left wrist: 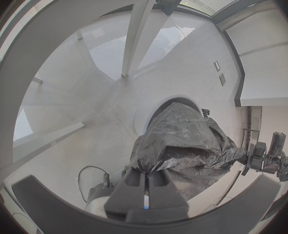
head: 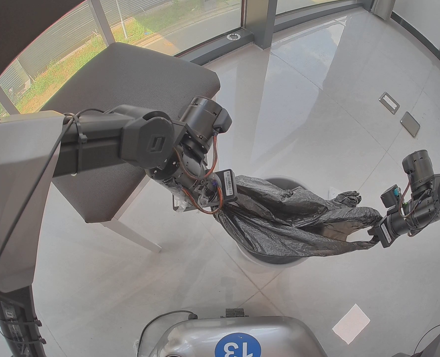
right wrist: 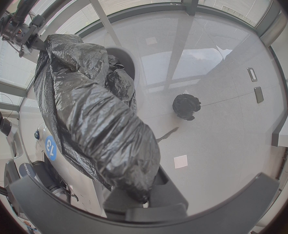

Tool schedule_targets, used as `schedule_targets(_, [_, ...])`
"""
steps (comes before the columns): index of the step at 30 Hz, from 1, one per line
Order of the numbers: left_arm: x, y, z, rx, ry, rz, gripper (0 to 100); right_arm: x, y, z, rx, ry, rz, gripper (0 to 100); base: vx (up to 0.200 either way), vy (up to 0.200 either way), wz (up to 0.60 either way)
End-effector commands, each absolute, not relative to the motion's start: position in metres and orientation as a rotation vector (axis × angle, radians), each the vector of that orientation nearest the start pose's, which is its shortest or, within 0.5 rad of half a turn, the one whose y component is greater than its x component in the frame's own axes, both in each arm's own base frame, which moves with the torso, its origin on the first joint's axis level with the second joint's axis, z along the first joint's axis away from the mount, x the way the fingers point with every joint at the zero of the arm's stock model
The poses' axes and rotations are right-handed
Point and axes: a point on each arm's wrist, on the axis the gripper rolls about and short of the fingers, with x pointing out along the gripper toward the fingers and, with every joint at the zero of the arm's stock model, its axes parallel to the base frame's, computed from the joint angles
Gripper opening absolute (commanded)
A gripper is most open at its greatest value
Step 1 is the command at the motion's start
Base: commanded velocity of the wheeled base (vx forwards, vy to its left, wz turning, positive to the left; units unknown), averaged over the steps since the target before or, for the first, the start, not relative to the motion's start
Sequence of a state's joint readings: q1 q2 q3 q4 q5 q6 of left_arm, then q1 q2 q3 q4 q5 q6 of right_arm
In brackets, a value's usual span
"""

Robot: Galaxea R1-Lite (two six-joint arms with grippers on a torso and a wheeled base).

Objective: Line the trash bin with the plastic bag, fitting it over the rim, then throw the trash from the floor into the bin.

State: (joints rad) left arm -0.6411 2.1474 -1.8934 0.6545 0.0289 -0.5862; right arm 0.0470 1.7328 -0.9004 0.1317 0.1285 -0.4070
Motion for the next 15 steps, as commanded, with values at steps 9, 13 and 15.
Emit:
schedule_targets(9, [0.328, -0.256, 0.197, -0.212, 1.002, -0.31, 0, 0.267, 0.019, 0.128, -0.342, 0.945, 0.375, 0, 0.0, 0.0, 0.0])
schedule_targets(13, [0.324, -0.262, 0.189, -0.192, 1.023, -0.315, 0, 0.26, 0.018, 0.116, -0.367, 0.985, 0.399, 0, 0.0, 0.0, 0.0])
schedule_targets(15, [0.325, -0.27, 0.18, -0.181, 1.032, -0.32, 0, 0.258, 0.018, 0.112, -0.368, 1.002, 0.406, 0, 0.0, 0.0, 0.0])
